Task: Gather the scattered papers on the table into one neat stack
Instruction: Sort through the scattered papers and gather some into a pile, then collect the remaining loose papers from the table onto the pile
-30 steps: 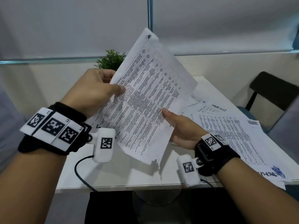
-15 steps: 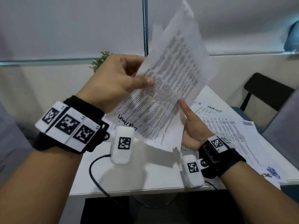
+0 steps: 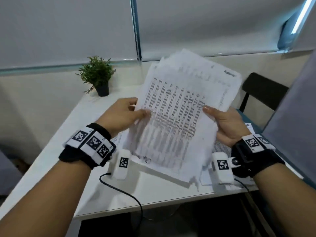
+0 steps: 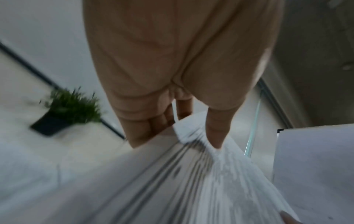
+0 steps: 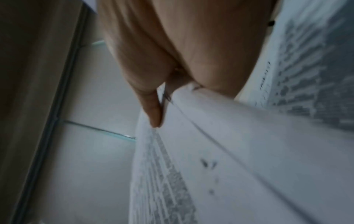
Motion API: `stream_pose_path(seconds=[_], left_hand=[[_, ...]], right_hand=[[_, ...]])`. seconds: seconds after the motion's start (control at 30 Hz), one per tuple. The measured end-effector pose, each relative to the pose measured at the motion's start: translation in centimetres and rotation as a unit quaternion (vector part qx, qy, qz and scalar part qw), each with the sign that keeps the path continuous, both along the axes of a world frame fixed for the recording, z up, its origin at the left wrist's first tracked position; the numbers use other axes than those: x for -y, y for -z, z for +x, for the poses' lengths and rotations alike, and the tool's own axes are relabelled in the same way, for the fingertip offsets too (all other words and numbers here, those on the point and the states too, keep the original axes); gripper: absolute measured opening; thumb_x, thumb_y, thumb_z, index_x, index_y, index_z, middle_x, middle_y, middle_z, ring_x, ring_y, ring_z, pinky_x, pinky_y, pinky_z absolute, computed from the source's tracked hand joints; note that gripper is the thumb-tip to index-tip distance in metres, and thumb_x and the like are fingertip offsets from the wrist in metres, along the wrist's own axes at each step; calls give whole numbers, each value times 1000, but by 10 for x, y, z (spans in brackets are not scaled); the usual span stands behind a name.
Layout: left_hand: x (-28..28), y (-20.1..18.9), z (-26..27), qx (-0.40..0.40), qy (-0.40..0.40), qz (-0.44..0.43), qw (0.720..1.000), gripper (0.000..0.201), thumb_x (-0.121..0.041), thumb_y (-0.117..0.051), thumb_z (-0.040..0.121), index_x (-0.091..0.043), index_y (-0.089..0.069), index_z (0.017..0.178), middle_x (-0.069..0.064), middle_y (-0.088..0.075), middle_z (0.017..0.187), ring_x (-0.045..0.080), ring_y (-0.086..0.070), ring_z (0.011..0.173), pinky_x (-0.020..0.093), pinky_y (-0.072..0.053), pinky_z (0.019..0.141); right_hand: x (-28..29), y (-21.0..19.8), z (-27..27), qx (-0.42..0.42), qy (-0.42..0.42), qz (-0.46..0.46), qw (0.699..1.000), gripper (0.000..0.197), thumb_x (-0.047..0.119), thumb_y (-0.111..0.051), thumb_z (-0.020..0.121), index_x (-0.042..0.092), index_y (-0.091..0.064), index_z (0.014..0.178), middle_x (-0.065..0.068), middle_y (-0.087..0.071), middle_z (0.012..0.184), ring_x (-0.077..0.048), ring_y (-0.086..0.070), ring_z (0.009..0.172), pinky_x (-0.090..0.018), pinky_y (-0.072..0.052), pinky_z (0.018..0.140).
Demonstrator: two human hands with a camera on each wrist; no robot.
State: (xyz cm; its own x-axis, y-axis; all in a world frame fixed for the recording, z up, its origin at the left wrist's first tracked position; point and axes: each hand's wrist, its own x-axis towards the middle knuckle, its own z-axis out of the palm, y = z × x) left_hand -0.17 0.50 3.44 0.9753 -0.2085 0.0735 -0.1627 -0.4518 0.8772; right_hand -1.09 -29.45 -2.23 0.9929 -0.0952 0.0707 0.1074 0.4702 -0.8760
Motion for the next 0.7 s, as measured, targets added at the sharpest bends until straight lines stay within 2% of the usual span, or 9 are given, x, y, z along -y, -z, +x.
stream_pose_path(seconds=[0.03, 0.1, 0.2, 0.33, 0.43, 0.5, 0.57, 0.63, 0.7], left_hand=[[9, 9, 1, -22, 23, -8, 999, 23, -15, -72, 95, -10, -70, 116, 2, -78, 105, 13, -74, 83, 22, -56, 68], [29, 28, 5, -44, 60, -26, 997, 46, 0, -70, 92, -17, -61, 135, -1, -75, 123, 14, -74, 106, 33, -59, 89], [61, 48, 16, -48, 24, -47, 997, 46, 1, -73, 88, -15, -66, 130, 1, -76, 121, 22, -73, 109, 48, -55, 101], [107, 59, 16, -32, -59, -93, 993, 18, -17, -74, 92, -16, -74, 110, 6, -79, 106, 23, -74, 93, 42, -59, 94], [131, 63, 18, -89, -67, -69, 991, 47, -43, -67, 95, -4, -64, 121, 17, -74, 117, 31, -72, 100, 36, -56, 89], [138, 67, 21, -159, -13, -33, 987, 51, -52, -63, 95, -3, -57, 106, 20, -71, 102, 33, -70, 88, 39, -56, 84], [141, 69, 20, -195, 33, -7, 980, 37, -40, -69, 94, -5, -58, 90, 14, -63, 81, 26, -62, 68, 36, -55, 69], [142, 69, 17, -205, 58, 50, 976, 24, -26, -73, 92, -5, -65, 84, 14, -68, 79, 26, -65, 67, 35, -62, 69], [140, 66, 16, -190, 79, 132, 970, 27, -25, -71, 93, 1, -73, 88, 16, -78, 83, 25, -70, 66, 36, -66, 71]], right_hand=[[6, 2, 1, -4, 19, -40, 999, 47, -7, -67, 91, -2, -61, 138, -22, -70, 130, -38, -69, 118, -55, -58, 94], [19, 6, 5, -12, 54, -112, 992, 45, -3, -71, 92, 1, -64, 136, -19, -71, 131, -35, -70, 117, -55, -56, 98], [39, 7, 5, -53, 91, -179, 978, 47, 14, -80, 86, 9, -69, 131, -11, -75, 124, -30, -72, 113, -57, -53, 102], [75, 4, -1, -119, 85, -302, 942, 39, 28, -94, 69, 17, -79, 103, -19, -79, 102, -37, -69, 92, -53, -52, 87], [97, 3, -11, -129, 126, -346, 921, 28, 8, -82, 84, 17, -76, 110, -12, -80, 110, -29, -76, 89, -44, -62, 79], [107, 7, -14, -139, 144, -355, 913, 34, 0, -77, 88, 10, -72, 120, -10, -78, 117, -29, -75, 101, -51, -60, 93], [117, 13, -16, -163, 151, -420, 880, 34, 5, -77, 90, 6, -71, 123, -9, -77, 115, -28, -75, 99, -50, -60, 93], [127, 20, -17, -203, 138, -479, 843, 30, 12, -77, 91, 4, -72, 119, -3, -75, 102, -16, -75, 79, -34, -62, 72], [131, 27, -18, -240, 117, -523, 809, 28, 14, -78, 91, 5, -74, 117, -3, -74, 102, -17, -75, 85, -33, -62, 75]])
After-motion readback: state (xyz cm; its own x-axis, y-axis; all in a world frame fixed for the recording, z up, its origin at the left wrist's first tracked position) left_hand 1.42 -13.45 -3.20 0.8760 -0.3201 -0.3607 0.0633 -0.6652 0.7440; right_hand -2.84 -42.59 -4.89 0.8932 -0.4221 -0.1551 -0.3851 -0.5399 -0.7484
